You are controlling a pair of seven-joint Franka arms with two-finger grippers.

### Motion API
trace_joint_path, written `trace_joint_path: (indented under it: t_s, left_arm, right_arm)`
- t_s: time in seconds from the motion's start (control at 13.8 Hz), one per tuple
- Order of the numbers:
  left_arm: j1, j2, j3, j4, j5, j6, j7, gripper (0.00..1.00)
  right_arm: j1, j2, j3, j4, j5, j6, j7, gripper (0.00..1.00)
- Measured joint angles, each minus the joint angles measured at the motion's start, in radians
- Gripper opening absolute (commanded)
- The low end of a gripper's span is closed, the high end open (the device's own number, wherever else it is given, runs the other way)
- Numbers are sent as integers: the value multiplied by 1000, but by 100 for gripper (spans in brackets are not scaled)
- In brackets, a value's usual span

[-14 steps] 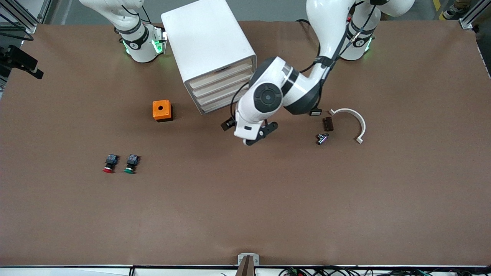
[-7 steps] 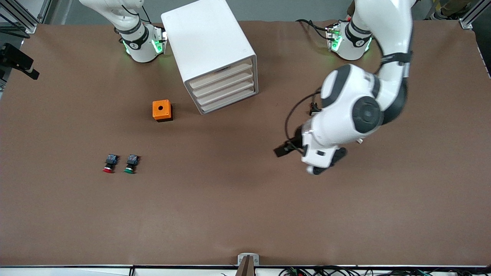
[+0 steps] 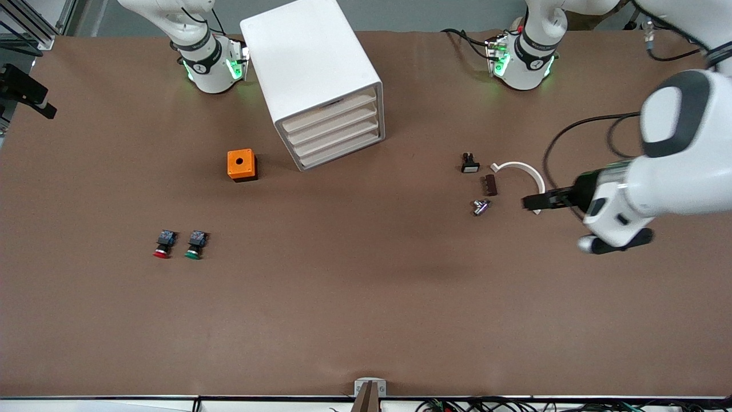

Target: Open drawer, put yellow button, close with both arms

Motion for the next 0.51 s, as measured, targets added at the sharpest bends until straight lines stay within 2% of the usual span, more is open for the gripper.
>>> trace_joint_path:
  t_s: [0.15,0.29,0.36,0.51]
  left_arm:
    - [74,-62,0,-21,47,-57,137,100]
    - [116,-151,0,-95,107,-66,203,100]
    - [120,-202,0,-149,147,-56,214,100]
    - [117,-324,-5,-303,185,47,216,100]
  right_arm:
    - [0,0,0,-1,0,-11,0,100]
    - [0,0,-1,-1,0,-18,0,100]
    - [0,0,-2,-2,0,-19,0,100]
    - [0,0,-2,-2,0,-20,0,100]
